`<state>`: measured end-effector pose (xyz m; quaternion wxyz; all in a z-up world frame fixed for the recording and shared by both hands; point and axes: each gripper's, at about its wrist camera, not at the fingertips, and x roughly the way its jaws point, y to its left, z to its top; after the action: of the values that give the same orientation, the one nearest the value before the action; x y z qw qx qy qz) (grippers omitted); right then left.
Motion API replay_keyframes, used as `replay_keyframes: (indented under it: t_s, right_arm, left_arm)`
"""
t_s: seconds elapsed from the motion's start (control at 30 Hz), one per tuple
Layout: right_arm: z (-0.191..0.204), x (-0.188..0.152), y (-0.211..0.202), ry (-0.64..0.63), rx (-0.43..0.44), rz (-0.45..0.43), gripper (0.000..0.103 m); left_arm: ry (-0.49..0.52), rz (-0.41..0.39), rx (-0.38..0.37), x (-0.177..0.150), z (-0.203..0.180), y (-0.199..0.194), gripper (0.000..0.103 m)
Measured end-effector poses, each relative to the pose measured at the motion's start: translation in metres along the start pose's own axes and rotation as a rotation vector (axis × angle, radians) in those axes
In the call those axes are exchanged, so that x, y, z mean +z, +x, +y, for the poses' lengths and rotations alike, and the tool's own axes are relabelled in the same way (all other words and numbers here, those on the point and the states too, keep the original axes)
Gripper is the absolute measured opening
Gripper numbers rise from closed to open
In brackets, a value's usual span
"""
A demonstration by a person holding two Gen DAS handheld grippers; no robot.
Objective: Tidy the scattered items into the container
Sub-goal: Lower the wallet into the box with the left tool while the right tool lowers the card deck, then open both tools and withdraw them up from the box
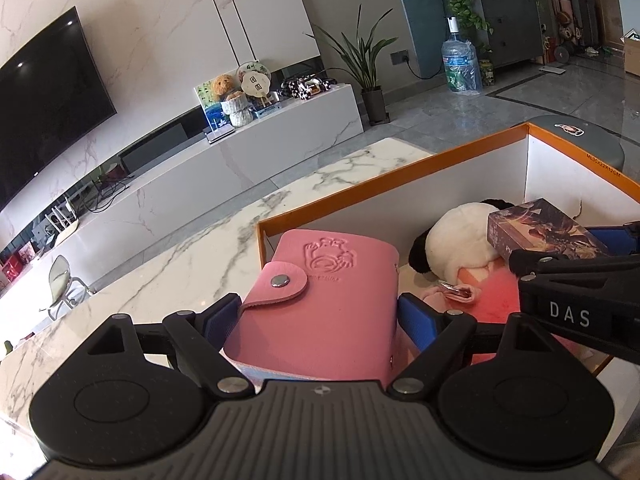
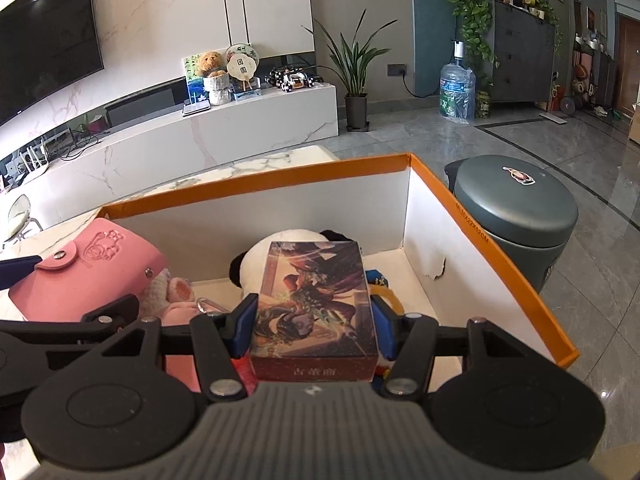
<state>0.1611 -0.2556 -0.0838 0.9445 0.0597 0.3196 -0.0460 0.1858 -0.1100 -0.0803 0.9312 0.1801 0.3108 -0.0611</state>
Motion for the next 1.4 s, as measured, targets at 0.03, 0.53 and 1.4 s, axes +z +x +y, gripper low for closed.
replay_keyframes:
  t_s: [0.03, 0.53, 1.4]
  right_arm:
    - [0.000, 0.000, -0.001, -0.001, -0.002, -0.002, 0.061]
    - [0.000, 0.003, -0.007, 0.025, 0.008, -0.027, 0.070]
    - [0.010, 0.020, -0.123, 0.004, -0.010, -0.182, 0.086]
  left_arm:
    - [0.001, -0.002, 0.001, 0.000, 0.000, 0.000, 0.100]
    - [-0.018, -0.001, -0.018, -0.002, 0.003, -0.019, 0.101]
    - [-0.159, -0.132, 0.040, 0.018, 0.045, -0.134, 0.101]
